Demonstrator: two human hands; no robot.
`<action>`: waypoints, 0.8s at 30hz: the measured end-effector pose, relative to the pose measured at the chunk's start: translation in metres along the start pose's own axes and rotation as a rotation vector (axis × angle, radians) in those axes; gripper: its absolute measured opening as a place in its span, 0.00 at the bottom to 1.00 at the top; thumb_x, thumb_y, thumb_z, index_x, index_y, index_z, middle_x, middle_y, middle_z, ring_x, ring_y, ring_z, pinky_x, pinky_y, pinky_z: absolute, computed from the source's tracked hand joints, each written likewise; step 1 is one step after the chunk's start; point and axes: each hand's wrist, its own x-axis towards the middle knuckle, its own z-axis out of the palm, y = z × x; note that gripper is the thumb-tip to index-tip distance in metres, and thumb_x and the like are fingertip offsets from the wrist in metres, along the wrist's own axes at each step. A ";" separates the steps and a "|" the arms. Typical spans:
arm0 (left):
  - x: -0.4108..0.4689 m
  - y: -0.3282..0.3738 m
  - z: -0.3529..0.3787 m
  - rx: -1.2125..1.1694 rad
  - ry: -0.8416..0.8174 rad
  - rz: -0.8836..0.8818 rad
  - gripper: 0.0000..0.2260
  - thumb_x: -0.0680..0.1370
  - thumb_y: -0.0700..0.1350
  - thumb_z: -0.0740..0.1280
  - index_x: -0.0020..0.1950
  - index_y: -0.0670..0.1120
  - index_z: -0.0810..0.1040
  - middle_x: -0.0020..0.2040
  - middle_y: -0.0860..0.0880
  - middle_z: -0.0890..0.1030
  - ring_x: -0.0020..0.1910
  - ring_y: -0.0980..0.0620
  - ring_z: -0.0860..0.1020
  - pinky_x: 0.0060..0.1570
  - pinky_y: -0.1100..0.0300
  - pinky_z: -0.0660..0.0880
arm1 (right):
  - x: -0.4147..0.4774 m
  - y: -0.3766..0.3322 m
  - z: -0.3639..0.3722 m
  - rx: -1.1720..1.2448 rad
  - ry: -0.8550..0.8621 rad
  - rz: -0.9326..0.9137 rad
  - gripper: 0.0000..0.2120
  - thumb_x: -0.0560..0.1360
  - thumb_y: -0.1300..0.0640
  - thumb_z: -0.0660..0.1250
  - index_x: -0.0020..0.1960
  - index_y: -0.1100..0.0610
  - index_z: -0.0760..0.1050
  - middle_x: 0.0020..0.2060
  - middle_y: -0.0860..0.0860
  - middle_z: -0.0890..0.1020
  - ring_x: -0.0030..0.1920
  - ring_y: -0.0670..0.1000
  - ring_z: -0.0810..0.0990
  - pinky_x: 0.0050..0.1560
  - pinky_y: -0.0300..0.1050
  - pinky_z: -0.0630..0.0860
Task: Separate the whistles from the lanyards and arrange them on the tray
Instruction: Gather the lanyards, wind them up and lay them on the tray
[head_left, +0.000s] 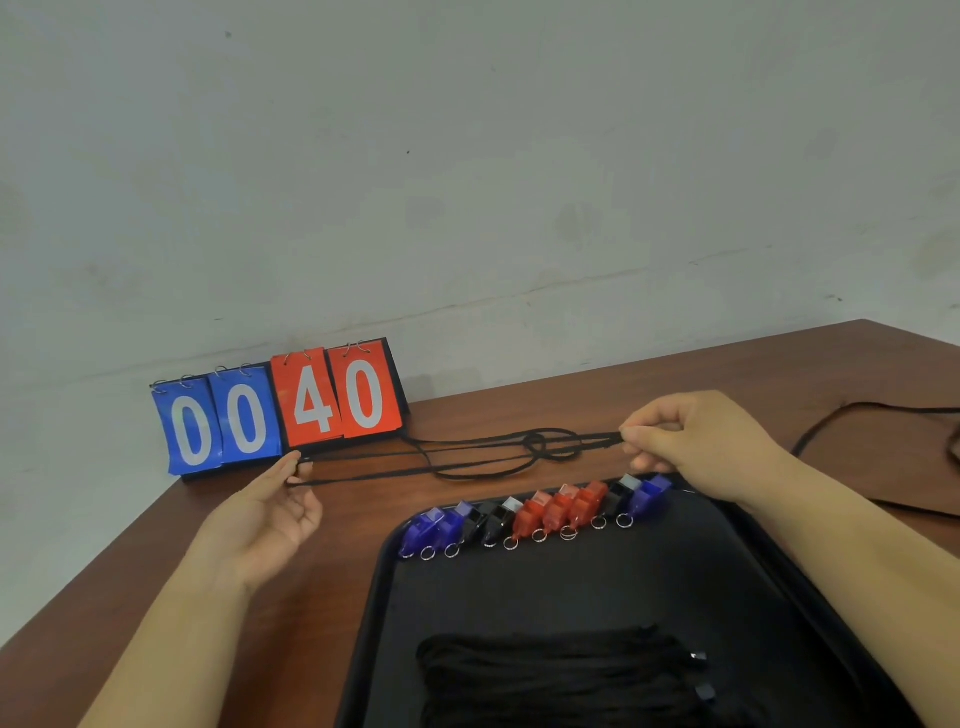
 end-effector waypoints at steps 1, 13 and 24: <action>-0.003 0.001 0.001 -0.005 -0.028 -0.016 0.05 0.73 0.41 0.76 0.49 0.46 0.86 0.43 0.48 0.84 0.46 0.57 0.78 0.37 0.62 0.79 | 0.000 0.000 0.000 0.004 0.007 0.008 0.03 0.79 0.58 0.72 0.49 0.54 0.84 0.35 0.48 0.88 0.37 0.46 0.88 0.40 0.37 0.80; -0.005 0.010 -0.009 0.126 -0.159 0.216 0.12 0.79 0.33 0.67 0.58 0.46 0.82 0.56 0.47 0.84 0.58 0.51 0.83 0.50 0.55 0.84 | 0.002 0.002 -0.004 0.018 0.098 0.057 0.03 0.79 0.59 0.71 0.48 0.53 0.84 0.37 0.49 0.88 0.36 0.43 0.87 0.36 0.33 0.80; 0.001 0.006 -0.007 0.095 -0.093 0.221 0.16 0.82 0.39 0.66 0.70 0.46 0.77 0.62 0.46 0.83 0.56 0.51 0.86 0.54 0.51 0.82 | -0.003 -0.003 -0.004 -0.028 0.068 0.000 0.03 0.78 0.56 0.72 0.46 0.50 0.84 0.35 0.45 0.88 0.36 0.43 0.87 0.45 0.41 0.82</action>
